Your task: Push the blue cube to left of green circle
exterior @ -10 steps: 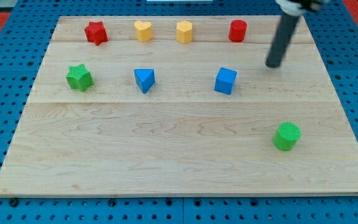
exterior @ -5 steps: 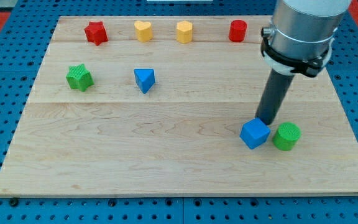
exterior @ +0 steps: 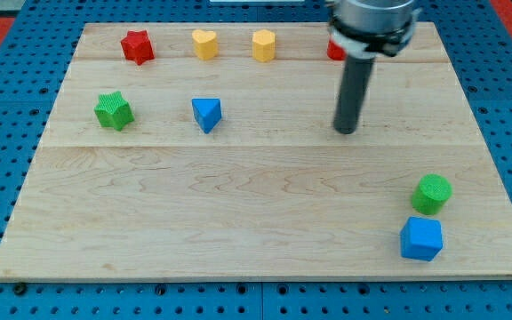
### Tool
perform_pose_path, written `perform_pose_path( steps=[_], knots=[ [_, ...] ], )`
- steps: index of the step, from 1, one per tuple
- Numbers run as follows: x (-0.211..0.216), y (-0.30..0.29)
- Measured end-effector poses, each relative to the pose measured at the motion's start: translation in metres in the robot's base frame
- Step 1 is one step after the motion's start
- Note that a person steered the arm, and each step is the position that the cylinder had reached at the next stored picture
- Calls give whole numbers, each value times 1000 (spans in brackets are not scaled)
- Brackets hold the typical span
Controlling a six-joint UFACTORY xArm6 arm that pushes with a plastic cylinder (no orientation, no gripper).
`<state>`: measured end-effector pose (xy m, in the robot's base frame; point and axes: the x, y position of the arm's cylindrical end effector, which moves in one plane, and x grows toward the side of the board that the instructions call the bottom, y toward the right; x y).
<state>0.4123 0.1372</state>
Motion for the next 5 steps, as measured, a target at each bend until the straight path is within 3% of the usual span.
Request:
perform_pose_path(
  steps=[1, 2, 3, 4, 5],
  knots=[
    [39, 101],
    [143, 124],
    [204, 81],
    [201, 24],
    [160, 20]
  ],
)
